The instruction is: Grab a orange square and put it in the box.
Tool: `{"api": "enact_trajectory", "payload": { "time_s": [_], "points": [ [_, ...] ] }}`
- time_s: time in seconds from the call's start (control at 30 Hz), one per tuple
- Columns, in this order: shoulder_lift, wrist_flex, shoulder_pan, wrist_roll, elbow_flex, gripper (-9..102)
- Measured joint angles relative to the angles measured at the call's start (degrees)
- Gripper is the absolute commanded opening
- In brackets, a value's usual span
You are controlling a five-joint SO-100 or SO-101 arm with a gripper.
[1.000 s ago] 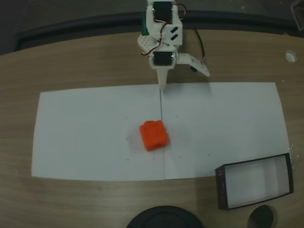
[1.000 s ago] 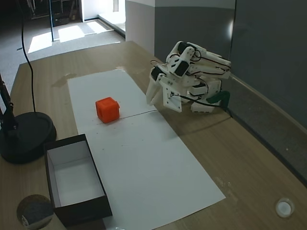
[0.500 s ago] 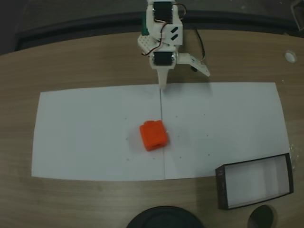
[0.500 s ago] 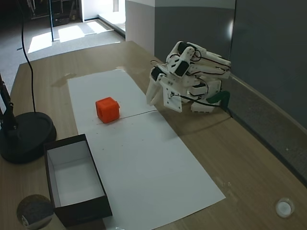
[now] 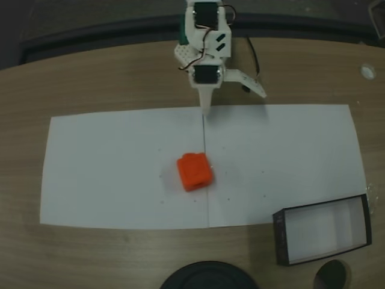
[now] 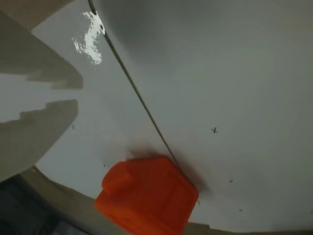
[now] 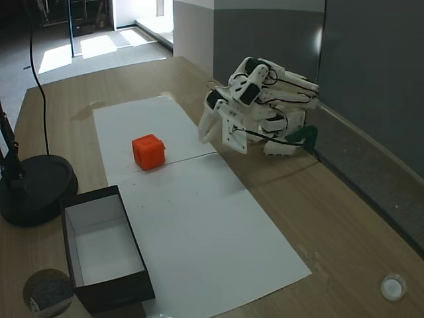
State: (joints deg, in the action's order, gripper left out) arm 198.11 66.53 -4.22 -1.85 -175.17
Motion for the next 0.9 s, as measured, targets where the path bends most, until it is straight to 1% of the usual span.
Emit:
{"api": "enact_trajectory", "payload": {
  "time_s": [0.1, 0.2, 0.37, 0.43, 0.53, 0.63, 0.8, 0.9],
  "points": [
    [0.00, -5.89, -2.64, 0.53, 1.05, 16],
    [-0.26, -7.65, -3.25, 3.25, 5.54, 27],
    [-1.32, -8.53, -3.16, 4.31, 13.36, 30],
    [-5.01, -8.61, -3.69, 4.31, 15.82, 30],
    [-14.06, -10.11, -3.34, 4.31, 21.18, 30],
    [-26.81, -10.28, -3.25, 4.31, 29.71, 35],
    [-55.28, -10.20, -3.25, 3.08, 46.14, 36],
    [-72.95, -6.77, -3.25, 0.26, 55.72, 36]
  ]
}}
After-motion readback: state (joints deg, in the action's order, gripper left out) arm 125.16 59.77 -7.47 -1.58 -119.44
